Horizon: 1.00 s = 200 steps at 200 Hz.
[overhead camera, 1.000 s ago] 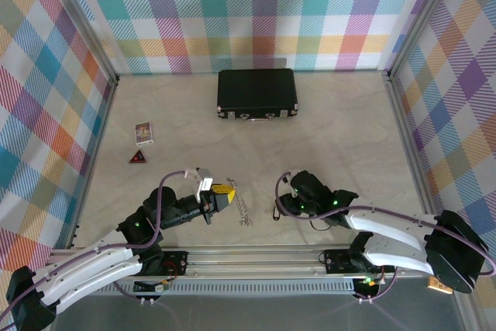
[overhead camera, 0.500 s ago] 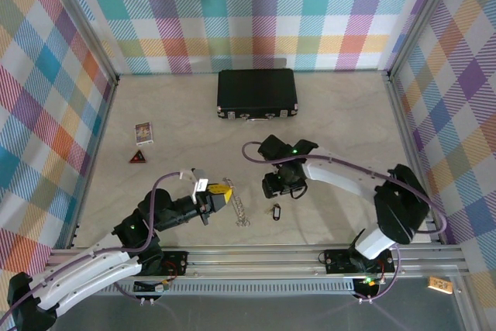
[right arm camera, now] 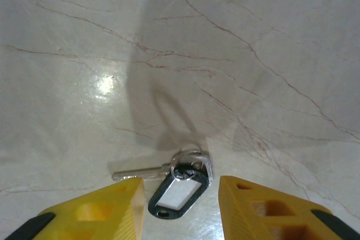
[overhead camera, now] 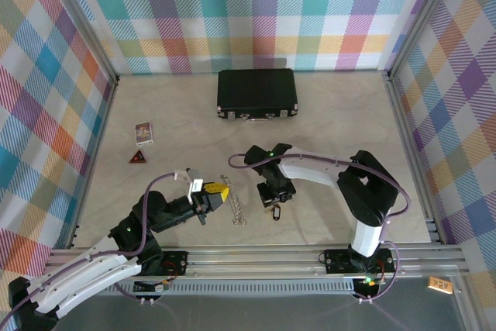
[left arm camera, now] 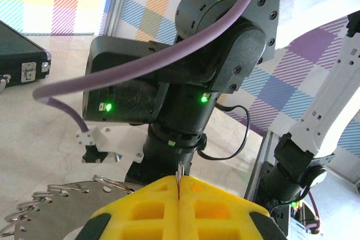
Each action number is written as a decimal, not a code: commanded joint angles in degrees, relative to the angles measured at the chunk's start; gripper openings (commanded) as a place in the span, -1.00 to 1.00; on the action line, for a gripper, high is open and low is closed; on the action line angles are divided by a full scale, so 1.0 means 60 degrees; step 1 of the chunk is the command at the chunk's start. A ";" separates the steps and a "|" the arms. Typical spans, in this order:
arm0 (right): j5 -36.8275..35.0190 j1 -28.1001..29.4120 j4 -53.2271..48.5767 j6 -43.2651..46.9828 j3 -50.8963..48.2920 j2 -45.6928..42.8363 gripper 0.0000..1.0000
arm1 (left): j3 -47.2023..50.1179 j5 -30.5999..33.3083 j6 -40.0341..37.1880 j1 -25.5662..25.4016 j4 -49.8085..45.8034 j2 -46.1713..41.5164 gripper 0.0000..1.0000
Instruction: Put the keys on the keyring
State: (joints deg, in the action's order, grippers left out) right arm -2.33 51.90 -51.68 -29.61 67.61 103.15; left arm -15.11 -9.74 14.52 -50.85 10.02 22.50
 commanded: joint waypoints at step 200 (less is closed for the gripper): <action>-0.0653 0.0081 -0.0153 -0.0105 0.0069 0.0080 -0.67 | 0.0173 -0.0099 -0.0081 0.0096 0.0435 0.0029 -1.00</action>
State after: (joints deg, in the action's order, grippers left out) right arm -5.13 52.12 -50.39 -29.45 67.64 106.06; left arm -14.39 -9.78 14.52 -50.85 10.22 23.03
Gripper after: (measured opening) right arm 0.166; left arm 0.050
